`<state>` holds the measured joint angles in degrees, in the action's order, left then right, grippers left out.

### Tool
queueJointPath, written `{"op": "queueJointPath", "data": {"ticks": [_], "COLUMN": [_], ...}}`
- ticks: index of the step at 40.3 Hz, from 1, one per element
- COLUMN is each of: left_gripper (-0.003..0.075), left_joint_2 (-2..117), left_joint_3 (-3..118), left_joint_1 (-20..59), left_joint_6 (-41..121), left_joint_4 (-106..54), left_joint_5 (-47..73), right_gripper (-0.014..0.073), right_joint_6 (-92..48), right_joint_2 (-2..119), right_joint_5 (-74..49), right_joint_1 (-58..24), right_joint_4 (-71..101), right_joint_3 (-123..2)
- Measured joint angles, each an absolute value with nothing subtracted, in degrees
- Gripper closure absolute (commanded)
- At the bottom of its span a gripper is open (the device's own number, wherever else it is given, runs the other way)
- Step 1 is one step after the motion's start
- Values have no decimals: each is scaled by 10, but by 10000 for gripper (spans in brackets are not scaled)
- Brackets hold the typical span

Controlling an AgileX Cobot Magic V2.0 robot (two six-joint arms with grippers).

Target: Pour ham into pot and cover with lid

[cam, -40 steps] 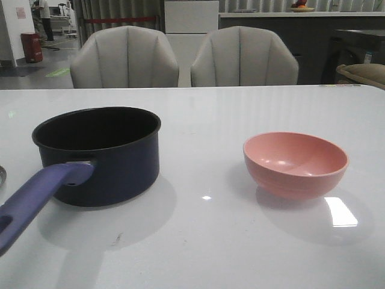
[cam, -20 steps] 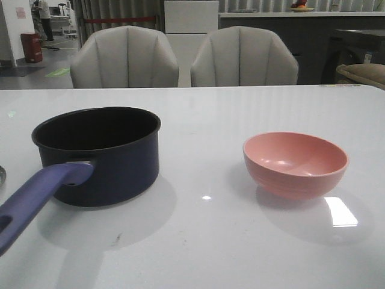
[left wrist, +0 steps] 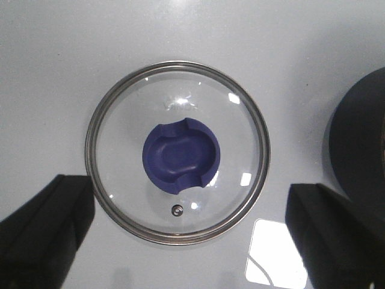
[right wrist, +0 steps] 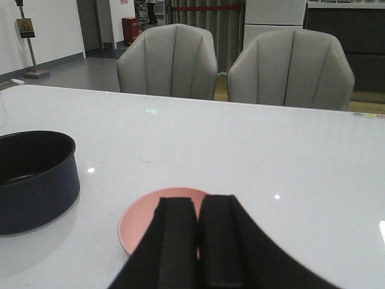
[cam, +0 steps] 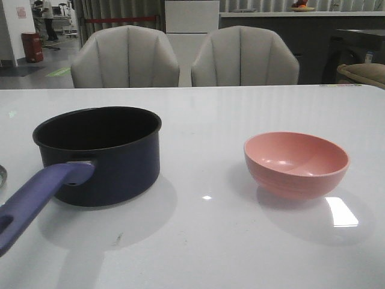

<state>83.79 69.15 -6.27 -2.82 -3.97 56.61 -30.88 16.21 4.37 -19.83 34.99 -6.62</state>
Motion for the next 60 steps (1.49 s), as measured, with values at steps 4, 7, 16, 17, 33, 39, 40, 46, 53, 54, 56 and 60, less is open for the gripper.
{"op": "queueJointPath", "data": {"ticks": [4, 7, 16, 17, 33, 39, 40, 46, 53, 54, 56, 60], "left_gripper": [29, 29, 29, 29, 29, 29, 30, 66, 252, 281, 321, 390], "left_joint_2": [856, 872, 924, 929, 1013, 1026, 1031, 1056, 1060, 1060, 1060, 1060], "left_joint_3": [693, 693, 693, 693, 694, 695, 696, 697, 701, 703, 705, 707], "left_joint_1": [-60, -57, -57, -57, -57, -57, -57, -57, -57, -57, -57, -57], "left_joint_6": [-24, -23, -26, -26, -29, -30, -31, -31, -31, -31, -31, -31], "left_joint_4": [-32, -32, -30, -30, -30, -30, -30, -30, -30, -30, -30, -30], "left_joint_5": [569, 570, 571, 571, 545, 528, 527, 522, 512, 511, 511, 511], "right_gripper": [445, 445, 445, 445, 445, 445, 445, 445, 445, 445, 445, 445], "right_joint_6": [-309, -309, -309, -309, -309, -309, -309, -309, -309, -309, -309, -309], "right_joint_2": [162, 162, 162, 162, 162, 162, 162, 162, 162, 162, 162, 162], "right_joint_5": [44, 44, 44, 44, 44, 44, 44, 44, 44, 44, 44, 44], "right_joint_1": [-198, -198, -198, -198, -198, -198, -198, -198, -198, -198, -198, -198], "right_joint_4": [350, 350, 350, 350, 351, 351, 351, 351, 351, 351, 351, 351], "right_joint_3": [-66, -66, -66, -66, -66, -66, -66, -66, -66, -66, -66, -66]}}
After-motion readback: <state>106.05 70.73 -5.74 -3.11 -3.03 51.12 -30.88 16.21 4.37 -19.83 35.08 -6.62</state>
